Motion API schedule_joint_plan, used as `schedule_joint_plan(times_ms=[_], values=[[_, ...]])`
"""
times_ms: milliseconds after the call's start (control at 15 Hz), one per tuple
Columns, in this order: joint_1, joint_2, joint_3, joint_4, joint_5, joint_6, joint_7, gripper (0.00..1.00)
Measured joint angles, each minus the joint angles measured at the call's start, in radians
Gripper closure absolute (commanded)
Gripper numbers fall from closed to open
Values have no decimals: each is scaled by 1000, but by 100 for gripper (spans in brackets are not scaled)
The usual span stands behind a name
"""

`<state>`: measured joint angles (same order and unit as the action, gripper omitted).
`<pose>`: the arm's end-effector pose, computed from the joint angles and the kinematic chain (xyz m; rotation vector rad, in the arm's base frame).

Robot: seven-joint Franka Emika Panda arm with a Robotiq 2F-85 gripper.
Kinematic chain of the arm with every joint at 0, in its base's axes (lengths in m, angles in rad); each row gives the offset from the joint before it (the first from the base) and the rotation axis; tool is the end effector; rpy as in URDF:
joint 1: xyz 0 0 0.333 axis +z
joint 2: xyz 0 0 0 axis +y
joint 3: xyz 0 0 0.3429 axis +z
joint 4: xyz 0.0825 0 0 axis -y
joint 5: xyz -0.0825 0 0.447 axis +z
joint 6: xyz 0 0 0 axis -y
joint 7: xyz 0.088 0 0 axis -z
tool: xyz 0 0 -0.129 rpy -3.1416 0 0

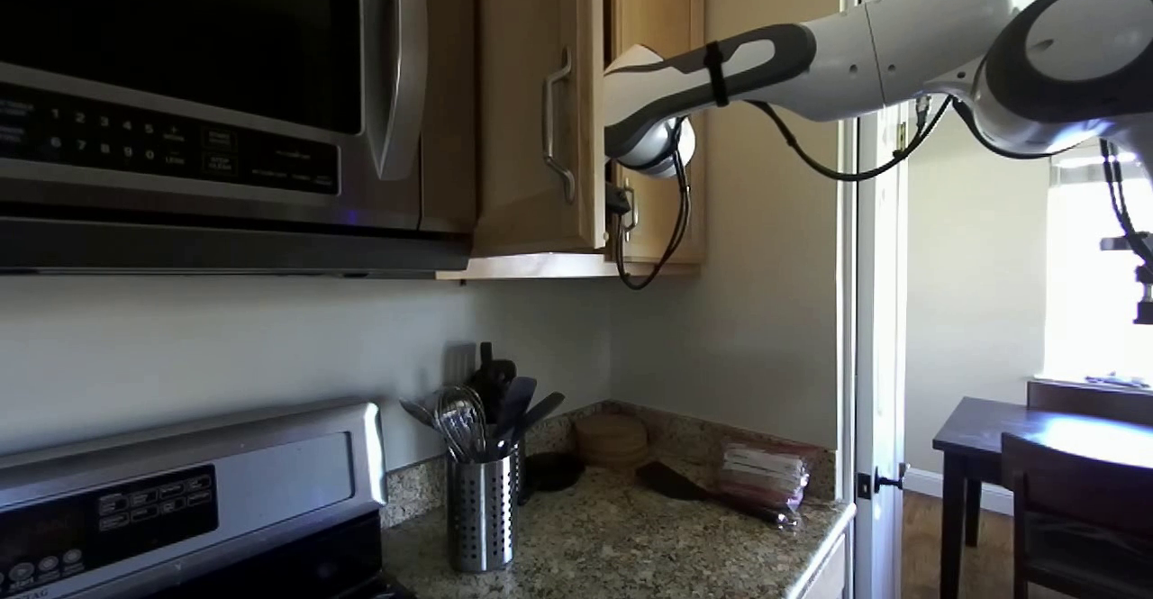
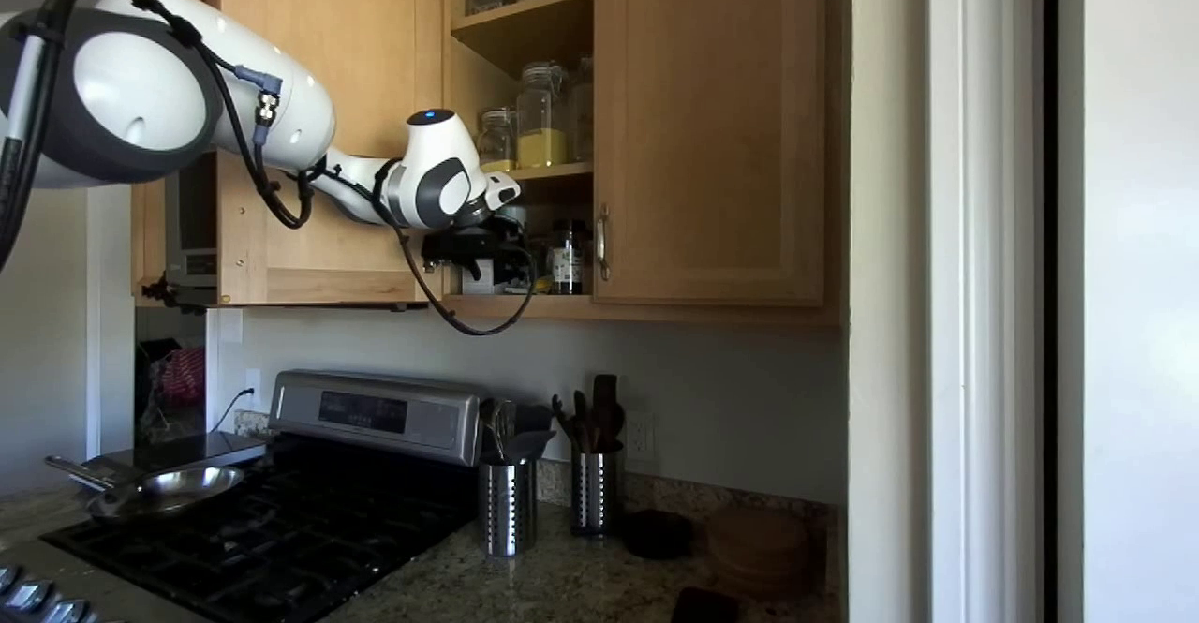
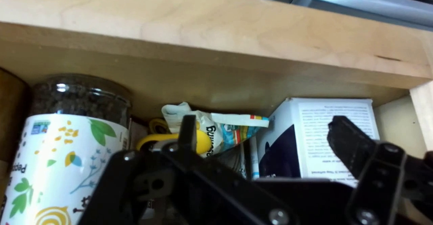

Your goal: Open the cupboard, take an object out of it and place it on the counter

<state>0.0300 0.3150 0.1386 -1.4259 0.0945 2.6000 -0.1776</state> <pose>0.7853 0.1148 0.6234 -2.7307 -0.3585 -1.2661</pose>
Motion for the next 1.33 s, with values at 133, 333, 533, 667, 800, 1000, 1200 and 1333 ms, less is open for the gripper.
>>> schedule_joint_plan(times_ms=[133, 333, 533, 667, 800, 1000, 1200, 1333], values=[[0, 15, -1, 22, -6, 0, -1, 0], [0, 40, -3, 55, -16, 0, -3, 0], [0, 71, -4, 82, -27, 0, -6, 0], [0, 92, -4, 101, -34, 0, -11, 0], [0, 112, -5, 121, -39, 0, -16, 0], [-3, 138, -6, 151, -48, 0, -21, 0], [-5, 161, -11, 176, -51, 0, -27, 0], [-5, 177, -14, 191, -51, 0, -39, 0]])
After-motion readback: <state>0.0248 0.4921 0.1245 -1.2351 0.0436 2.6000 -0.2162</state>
